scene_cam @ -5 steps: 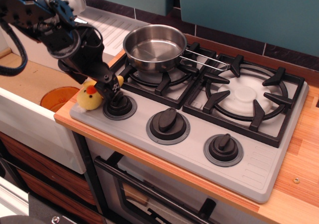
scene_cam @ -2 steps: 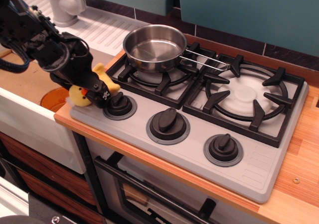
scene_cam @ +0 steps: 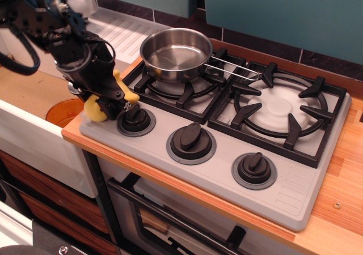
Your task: Put stuffedduck in pan
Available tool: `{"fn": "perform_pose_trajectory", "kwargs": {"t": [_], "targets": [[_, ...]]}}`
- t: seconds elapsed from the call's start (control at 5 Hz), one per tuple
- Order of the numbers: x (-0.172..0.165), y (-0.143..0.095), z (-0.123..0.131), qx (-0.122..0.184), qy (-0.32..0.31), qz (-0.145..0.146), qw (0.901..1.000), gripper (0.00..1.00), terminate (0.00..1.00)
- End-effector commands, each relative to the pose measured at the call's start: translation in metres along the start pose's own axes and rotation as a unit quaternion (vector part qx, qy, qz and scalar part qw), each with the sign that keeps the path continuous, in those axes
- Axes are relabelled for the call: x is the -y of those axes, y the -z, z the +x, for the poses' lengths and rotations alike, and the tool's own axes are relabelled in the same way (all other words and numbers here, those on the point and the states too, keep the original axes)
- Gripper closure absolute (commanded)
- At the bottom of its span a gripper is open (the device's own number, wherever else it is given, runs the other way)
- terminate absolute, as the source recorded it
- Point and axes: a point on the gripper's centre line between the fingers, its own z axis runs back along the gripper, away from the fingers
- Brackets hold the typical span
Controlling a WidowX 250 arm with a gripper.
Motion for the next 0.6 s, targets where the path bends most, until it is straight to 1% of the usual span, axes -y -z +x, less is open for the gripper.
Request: {"fn": "perform_pose_trajectory", "kwargs": {"t": [0.0,0.2,0.4], "targets": [[0.001,-0.048,0.031,-0.019,0.013,0.031,0.9993,1.00,0.00],[0.007,-0.071,0.049,-0.020,0.023,0.046,0.9985,1.00,0.00],[0.016,-0.086,0.071,-0.024,0.033,0.056,0.9976,1.00,0.00]]}}
